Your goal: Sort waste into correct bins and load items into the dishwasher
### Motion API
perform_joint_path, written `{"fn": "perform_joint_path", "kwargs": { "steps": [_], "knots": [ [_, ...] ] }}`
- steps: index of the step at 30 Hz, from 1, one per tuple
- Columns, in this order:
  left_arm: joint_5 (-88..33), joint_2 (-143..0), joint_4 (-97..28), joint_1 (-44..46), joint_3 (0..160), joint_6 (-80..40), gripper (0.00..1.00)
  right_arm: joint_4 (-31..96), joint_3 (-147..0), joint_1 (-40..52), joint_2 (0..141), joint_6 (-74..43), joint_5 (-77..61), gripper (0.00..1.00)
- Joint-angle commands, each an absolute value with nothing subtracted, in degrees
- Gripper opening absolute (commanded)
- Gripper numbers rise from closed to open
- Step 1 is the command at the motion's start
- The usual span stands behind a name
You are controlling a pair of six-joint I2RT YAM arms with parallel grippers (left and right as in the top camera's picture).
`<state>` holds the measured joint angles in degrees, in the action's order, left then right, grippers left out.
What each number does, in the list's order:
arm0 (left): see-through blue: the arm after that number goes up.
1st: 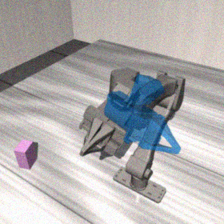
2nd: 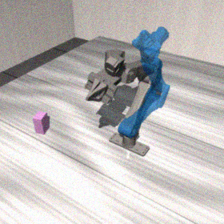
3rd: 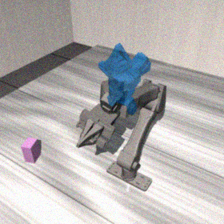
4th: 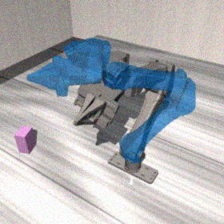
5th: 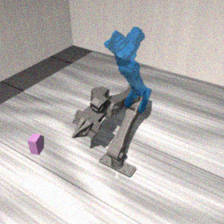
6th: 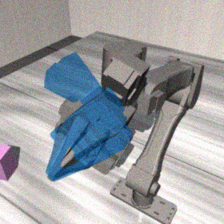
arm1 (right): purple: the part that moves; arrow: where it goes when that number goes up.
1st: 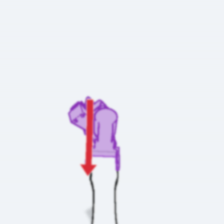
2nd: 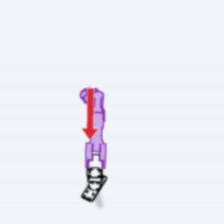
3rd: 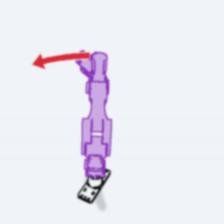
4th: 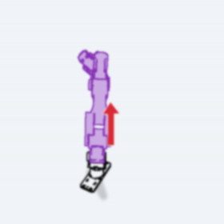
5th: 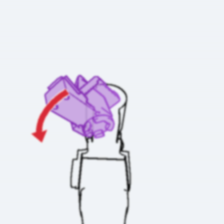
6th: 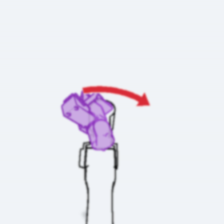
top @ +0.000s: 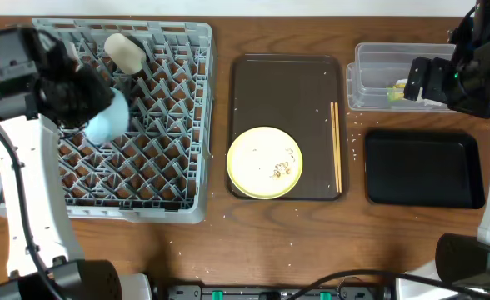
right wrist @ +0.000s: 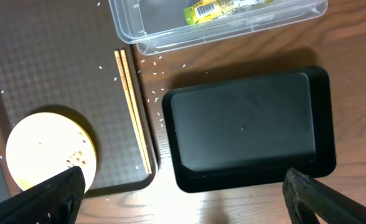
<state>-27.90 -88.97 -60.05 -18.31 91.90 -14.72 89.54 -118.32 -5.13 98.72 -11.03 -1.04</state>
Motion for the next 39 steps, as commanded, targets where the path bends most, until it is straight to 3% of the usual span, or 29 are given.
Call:
{"fn": "perform_joint_path", "kwargs": {
  "steps": [1, 9, 23, 39],
  "knots": [
    [-38.72, -89.91, -60.38, -20.86, 88.68, -15.16, 0.07, 89.58, -118.39, -5.19, 97.41, -10.20, -0.64, 0.99],
    [-44.86, -89.91, -59.51, -30.50, 82.70, -14.92, 0.08, 89.58, -118.39, -5.19, 97.38, -10.20, -0.64, 0.99],
    [-73.43, -95.55, -36.95, -39.59, 70.76, -14.72, 0.08, 89.58, -118.39, -5.19, 97.41, -10.22, -0.67, 0.99],
    [-73.97, -97.45, -37.76, -46.39, 70.76, -15.81, 0.08, 89.58, -118.39, -5.19, 97.41, -10.22, -0.69, 0.99]
  ]
}}
